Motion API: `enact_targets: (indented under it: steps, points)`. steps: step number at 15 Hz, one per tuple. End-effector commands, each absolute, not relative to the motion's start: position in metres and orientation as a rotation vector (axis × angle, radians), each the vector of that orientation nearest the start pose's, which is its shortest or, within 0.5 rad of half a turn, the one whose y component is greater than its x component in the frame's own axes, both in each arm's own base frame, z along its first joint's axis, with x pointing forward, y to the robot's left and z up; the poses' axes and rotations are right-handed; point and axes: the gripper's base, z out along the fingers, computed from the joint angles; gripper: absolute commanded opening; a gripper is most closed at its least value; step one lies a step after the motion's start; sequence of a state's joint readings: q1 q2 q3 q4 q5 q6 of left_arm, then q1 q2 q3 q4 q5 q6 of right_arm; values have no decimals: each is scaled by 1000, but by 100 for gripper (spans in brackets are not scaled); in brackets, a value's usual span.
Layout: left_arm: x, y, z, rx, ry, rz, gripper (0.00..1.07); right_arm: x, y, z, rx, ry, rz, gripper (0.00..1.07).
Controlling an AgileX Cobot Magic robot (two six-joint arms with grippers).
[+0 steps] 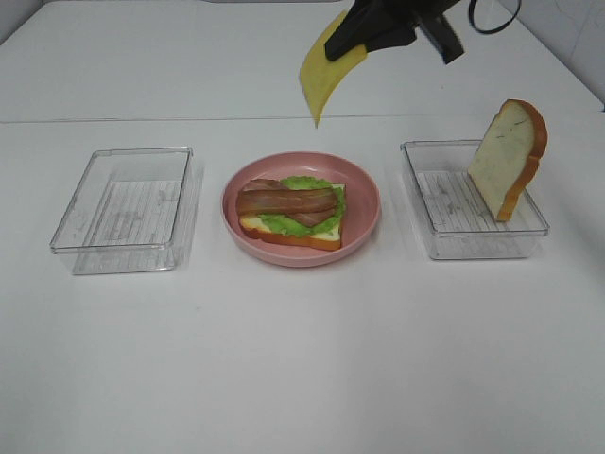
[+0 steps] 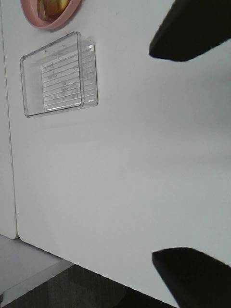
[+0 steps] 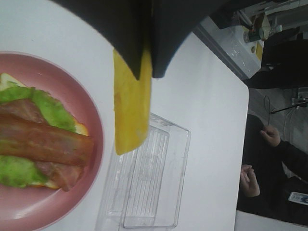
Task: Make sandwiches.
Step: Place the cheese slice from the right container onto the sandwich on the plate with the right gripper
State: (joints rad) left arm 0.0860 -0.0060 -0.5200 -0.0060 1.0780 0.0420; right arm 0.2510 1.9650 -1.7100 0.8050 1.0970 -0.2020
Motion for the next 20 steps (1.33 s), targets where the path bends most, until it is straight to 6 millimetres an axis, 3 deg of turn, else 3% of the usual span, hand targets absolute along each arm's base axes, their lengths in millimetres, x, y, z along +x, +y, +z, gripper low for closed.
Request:
enact_targets:
  steps: [1,4,6,11,17,20]
  points:
    - [-11,-2,281,-44,2016,66,98,402,201,248,-265,2655,1150,0]
    - [-11,-2,281,-44,2016,66,98,411,224,211,-185,2667,1165,0]
    - [-11,-2,281,-44,2016,66,98,421,223,176,-124,2713,1124,0]
    - [-11,-2,281,-44,2016,66,98,441,211,156,-42,2712,1014,0]
    - [-11,-2,281,-44,2016,66,98,440,210,133,-23,2788,984,0]
    - [-11,-2,281,-44,2016,66,98,440,202,128,-70,2838,835,0]
